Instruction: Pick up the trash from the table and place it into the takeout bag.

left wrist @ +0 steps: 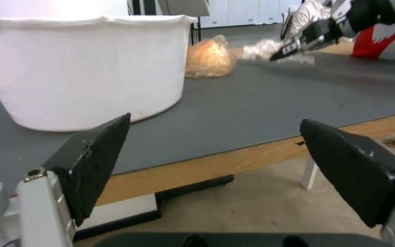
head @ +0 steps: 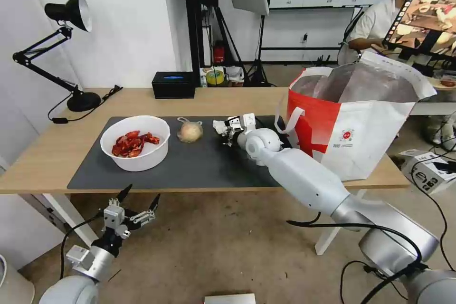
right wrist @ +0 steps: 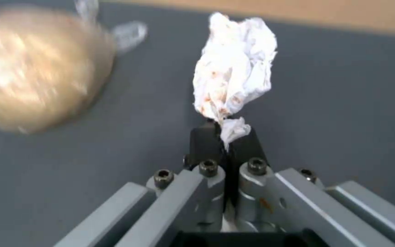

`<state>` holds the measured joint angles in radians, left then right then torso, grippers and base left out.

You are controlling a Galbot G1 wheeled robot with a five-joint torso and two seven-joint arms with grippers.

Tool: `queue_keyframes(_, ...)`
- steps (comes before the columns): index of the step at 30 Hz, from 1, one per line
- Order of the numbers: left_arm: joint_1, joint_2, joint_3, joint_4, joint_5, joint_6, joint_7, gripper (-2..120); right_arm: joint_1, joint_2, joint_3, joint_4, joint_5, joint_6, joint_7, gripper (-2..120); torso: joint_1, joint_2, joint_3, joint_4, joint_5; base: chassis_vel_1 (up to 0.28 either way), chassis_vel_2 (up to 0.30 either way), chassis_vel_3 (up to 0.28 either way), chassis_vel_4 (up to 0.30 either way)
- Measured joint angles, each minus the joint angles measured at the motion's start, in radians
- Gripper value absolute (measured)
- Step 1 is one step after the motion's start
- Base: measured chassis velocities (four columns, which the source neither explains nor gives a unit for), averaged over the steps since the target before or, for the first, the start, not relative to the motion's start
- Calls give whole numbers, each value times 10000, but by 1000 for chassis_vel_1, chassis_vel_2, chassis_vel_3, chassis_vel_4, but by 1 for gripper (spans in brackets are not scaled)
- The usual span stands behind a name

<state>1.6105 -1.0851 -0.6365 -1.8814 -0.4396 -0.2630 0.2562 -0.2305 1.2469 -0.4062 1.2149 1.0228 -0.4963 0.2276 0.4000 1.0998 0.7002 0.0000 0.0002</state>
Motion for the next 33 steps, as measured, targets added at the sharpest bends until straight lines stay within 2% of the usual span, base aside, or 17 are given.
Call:
queue_keyframes(3,14,-6,1,-51,3,11,-5,100,-154,-319,255,587,-22,198,-146,0,1,0,0,2,0,0,0,0,0)
queue_keyframes(8,66,-32,-21,-159,16,29,-16,100,-722,-1320,914,2656,304,478,-257,0,0,1,-1,1,0,0,0,0,0)
queue_keyframes(9,66,-32,-21,-159,16,29,-16,100,-722,-1320,914,2656,304,478,-257,0,0,1,-1,1,0,0,0,0,0)
queue_keyframes(12,119,-43,-42,-254,29,35,-24,100,-1211,-2275,1540,4292,529,767,-255,0,0,0,-2,1,0,0,0,0,0)
queue_keyframes(13,119,-43,-42,-254,29,35,-24,100,-1211,-2275,1540,4292,529,767,-255,0,0,0,-2,1,0,0,0,0,0)
queue_keyframes(16,176,-59,-48,-366,59,46,-31,100,-1717,-3307,2396,5849,855,1074,-142,0,0,0,-3,-1,2,0,0,0,0)
queue_keyframes(17,176,-59,-48,-366,59,46,-31,100,-1717,-3307,2396,5849,855,1074,-142,0,0,0,-3,-1,2,0,0,0,0)
queue_keyframes(20,241,-62,-62,-471,71,53,-39,100,-2255,-4431,3632,7039,1159,1371,-34,0,-1,1,-3,-3,2,0,0,0,0)
queue_keyframes(21,241,-62,-62,-471,71,53,-39,100,-2255,-4431,3632,7039,1159,1371,-34,0,-1,1,-3,-3,2,0,0,0,0)
queue_keyframes(24,256,-45,-53,-498,72,57,-42,100,-2609,-5257,4721,7550,1354,1579,159,0,-2,2,-3,-3,2,0,0,0,0)
queue_keyframes(25,256,-45,-53,-498,72,57,-42,100,-2609,-5257,4721,7550,1354,1579,159,0,-2,2,-3,-3,2,0,0,0,0)
queue_keyframes(27,242,-9,-5,-500,67,57,-45,100,-2810,-5667,5383,7747,1693,1635,576,0,-1,1,-3,0,-1,0,0,0,0)
queue_keyframes(28,242,-9,-5,-500,67,57,-45,100,-2810,-5667,5383,7747,1693,1635,576,0,-1,1,-3,0,-1,0,0,0,0)
queue_keyframes(31,240,54,60,-574,59,91,-50,100,-3450,-6408,6378,7869,2160,1513,1094,0,-1,2,-3,-1,1,0,0,0,0)
queue_keyframes(33,240,77,66,-596,69,166,-50,100,-3672,-6614,6602,7890,2326,1389,1251,0,-1,1,-3,-2,1,0,0,0,0)
